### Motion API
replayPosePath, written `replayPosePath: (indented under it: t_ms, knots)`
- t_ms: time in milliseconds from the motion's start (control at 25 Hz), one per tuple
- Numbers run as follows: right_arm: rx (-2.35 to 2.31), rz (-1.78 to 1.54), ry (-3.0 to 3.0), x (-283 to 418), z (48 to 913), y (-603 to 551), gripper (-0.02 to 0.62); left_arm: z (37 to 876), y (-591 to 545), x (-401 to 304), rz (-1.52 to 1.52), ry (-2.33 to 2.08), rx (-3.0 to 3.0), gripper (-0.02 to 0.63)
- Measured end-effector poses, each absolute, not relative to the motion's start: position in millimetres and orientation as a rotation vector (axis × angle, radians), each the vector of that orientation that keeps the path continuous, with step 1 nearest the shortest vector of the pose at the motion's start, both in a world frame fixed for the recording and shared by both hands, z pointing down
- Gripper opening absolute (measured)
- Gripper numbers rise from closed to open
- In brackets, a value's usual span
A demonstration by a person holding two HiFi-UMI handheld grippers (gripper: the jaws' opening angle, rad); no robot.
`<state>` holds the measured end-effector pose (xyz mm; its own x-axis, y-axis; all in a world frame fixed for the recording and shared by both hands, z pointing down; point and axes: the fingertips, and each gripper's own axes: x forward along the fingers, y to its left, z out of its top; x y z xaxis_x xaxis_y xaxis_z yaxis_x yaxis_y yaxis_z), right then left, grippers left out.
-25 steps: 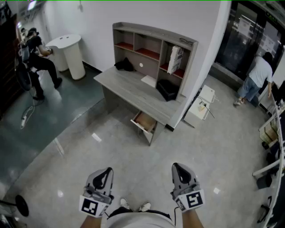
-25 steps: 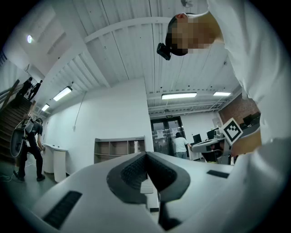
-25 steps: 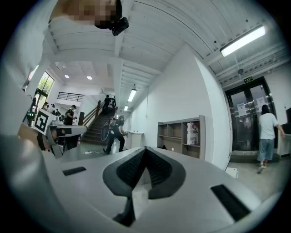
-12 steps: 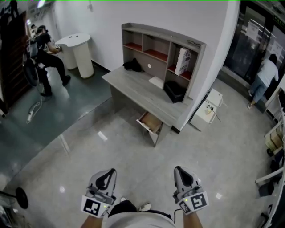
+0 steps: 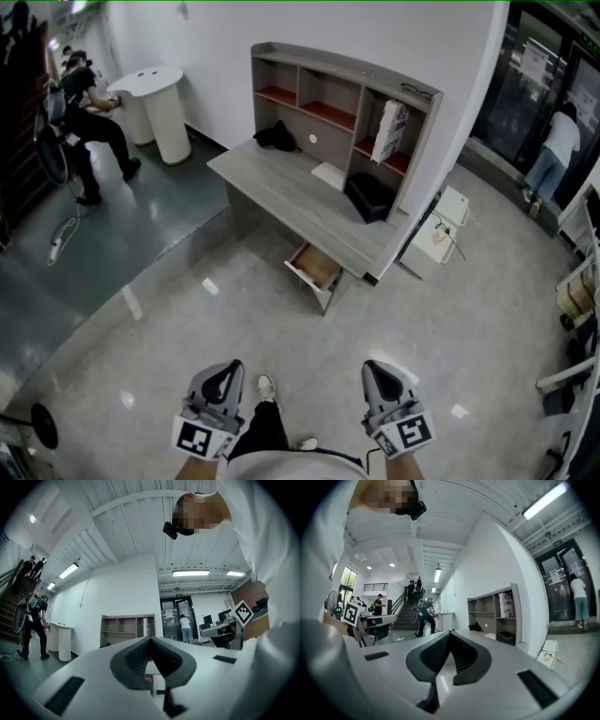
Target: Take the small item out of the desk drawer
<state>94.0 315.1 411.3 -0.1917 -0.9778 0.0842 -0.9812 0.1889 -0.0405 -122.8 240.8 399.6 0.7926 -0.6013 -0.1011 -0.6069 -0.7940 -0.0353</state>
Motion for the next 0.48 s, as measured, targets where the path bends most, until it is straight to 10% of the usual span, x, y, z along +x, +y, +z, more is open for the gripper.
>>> replayPosePath:
  t_ms: [480]
  knots:
    - [1.996,0.063,-2.305,90.4,388.7,111.6,0.021,396.9,22.4,-99.2,0.164,0.842,-2.983,0.015]
